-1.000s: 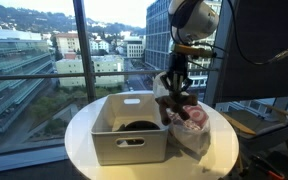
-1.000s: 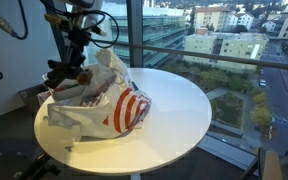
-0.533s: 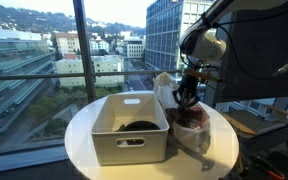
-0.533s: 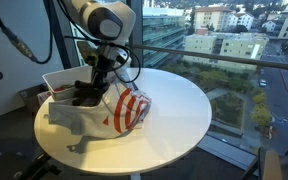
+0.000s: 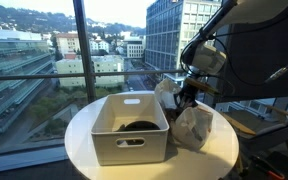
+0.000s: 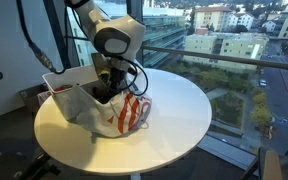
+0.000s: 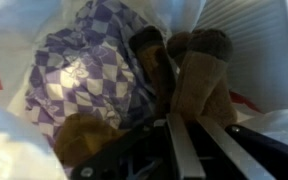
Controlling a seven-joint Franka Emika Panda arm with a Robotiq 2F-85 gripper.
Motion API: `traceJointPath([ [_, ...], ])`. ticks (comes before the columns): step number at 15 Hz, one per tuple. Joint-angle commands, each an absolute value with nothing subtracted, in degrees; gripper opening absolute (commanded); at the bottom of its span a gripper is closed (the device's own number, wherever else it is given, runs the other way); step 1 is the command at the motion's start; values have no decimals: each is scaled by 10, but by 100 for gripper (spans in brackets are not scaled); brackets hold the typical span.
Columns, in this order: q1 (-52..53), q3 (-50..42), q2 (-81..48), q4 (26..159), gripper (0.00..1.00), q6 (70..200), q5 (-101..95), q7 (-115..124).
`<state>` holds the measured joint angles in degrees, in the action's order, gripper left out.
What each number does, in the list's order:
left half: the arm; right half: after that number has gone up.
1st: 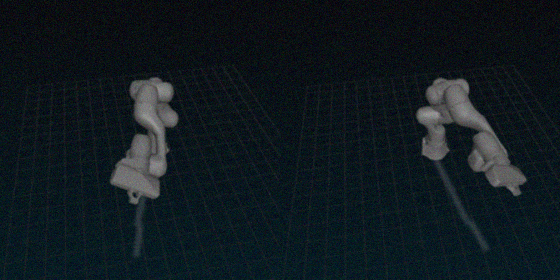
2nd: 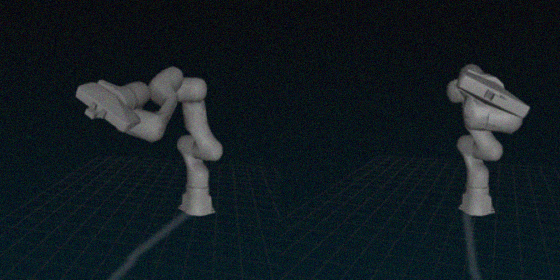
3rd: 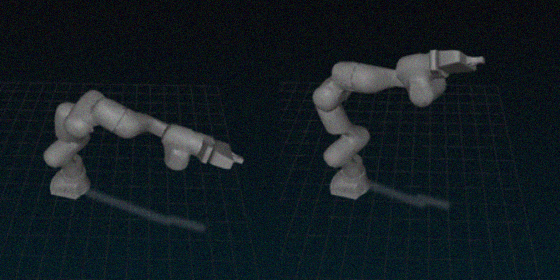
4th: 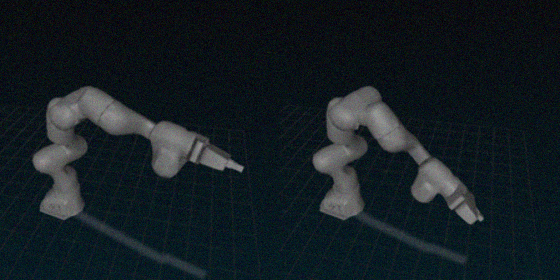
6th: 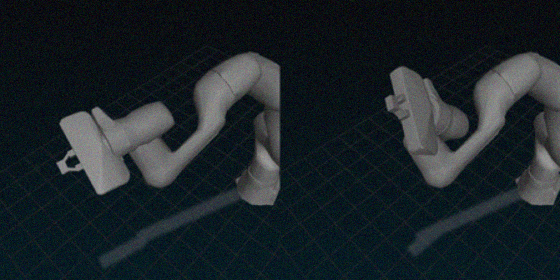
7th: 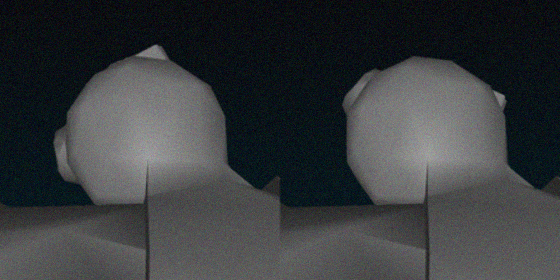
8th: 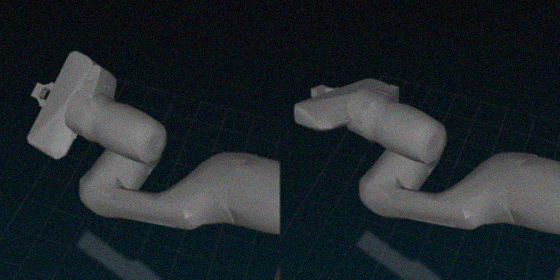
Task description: Put the purple cloth and the moose toy in the plastic bag
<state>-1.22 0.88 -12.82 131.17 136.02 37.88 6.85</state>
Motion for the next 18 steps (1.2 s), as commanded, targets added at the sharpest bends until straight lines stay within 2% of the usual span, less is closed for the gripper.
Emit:
traceJointPath([
  [1, -25, 27, -82, 1343, 3, 1391, 478, -35],
  [10, -13, 7, 29, 1446, 3, 1458, 553, -80],
  [18, -11, 11, 37, 1478, 3, 1548, 712, -124],
])
